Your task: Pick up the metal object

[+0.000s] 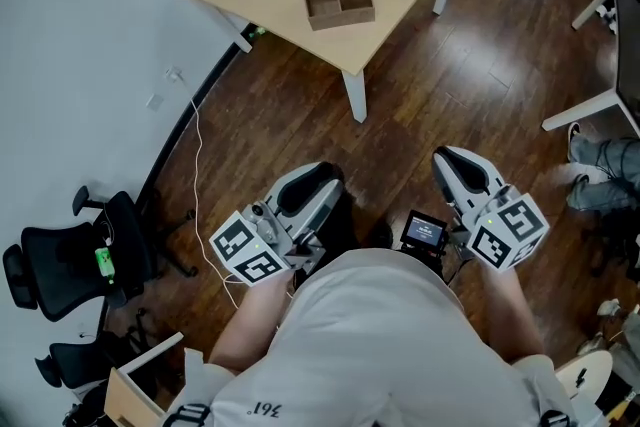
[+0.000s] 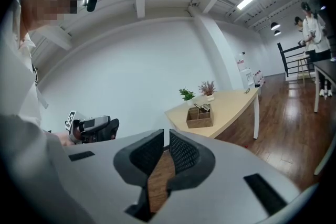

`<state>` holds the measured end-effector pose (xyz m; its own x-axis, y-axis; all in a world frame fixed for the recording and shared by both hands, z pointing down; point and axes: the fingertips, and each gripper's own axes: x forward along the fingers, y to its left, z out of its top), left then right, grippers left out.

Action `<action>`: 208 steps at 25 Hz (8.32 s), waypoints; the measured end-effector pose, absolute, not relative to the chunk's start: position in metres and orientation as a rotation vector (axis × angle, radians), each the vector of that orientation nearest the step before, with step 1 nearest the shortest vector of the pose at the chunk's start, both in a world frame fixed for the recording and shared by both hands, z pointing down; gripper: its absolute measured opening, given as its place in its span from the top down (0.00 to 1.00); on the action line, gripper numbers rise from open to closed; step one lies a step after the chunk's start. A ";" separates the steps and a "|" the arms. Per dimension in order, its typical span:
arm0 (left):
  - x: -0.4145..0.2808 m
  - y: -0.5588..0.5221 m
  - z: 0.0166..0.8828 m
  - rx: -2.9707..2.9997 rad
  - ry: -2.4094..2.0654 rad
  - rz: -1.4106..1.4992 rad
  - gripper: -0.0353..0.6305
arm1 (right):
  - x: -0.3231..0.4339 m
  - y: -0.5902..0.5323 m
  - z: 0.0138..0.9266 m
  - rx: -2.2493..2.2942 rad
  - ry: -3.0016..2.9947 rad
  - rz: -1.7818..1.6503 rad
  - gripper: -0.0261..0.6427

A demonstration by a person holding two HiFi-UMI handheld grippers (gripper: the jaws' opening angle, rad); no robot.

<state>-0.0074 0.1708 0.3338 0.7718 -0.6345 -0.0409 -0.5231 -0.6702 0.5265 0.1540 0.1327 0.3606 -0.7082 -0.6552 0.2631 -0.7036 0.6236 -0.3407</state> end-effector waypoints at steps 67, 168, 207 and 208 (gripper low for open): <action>-0.068 -0.156 0.300 2.622 -0.826 -0.260 0.81 | 0.079 -0.186 0.301 1.149 -2.734 0.188 0.94; -0.062 -0.358 0.501 2.369 -0.828 0.461 0.81 | 0.003 -0.335 0.520 0.659 -2.140 -0.115 0.88; -0.065 -0.354 0.483 2.396 -0.808 0.331 0.81 | 0.003 -0.351 0.525 0.782 -2.056 -0.087 0.95; -0.065 -0.354 0.481 2.397 -0.810 0.325 0.81 | 0.003 -0.351 0.522 0.786 -2.062 -0.088 0.95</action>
